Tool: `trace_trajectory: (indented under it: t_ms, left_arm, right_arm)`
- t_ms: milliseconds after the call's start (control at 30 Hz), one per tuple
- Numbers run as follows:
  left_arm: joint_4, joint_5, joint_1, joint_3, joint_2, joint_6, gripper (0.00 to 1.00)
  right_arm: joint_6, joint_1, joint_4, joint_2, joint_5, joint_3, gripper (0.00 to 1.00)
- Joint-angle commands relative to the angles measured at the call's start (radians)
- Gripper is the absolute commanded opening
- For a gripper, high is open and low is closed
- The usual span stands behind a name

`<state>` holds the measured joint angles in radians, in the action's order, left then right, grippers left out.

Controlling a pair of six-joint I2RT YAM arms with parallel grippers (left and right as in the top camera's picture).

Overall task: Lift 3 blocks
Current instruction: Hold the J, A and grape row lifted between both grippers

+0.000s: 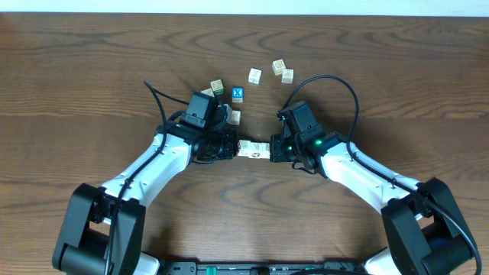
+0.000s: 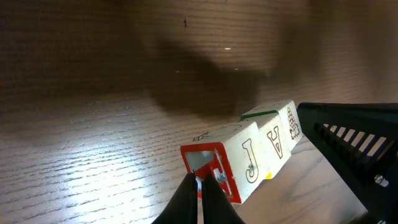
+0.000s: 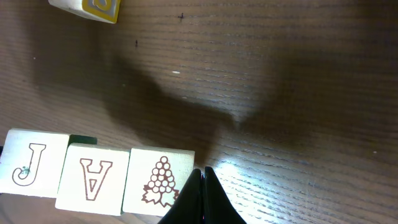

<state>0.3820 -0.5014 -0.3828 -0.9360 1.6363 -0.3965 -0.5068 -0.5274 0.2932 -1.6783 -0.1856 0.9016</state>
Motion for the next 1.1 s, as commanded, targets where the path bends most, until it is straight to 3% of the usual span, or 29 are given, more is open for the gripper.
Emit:
trace_trajectory:
  t_ms: [0, 1067]
  left_arm:
    - [-0.024, -0.126, -0.047, -0.03, 0.01, -0.005, 0.07]
    - [-0.02, -0.081, -0.068, 0.003, 0.01, -0.006, 0.07]
  right_arm:
    - [0.006, -0.064, -0.037, 0.009, -0.208, 0.019, 0.01]
    - [0.006, -0.063, -0.039, 0.009, -0.208, 0.019, 0.01]
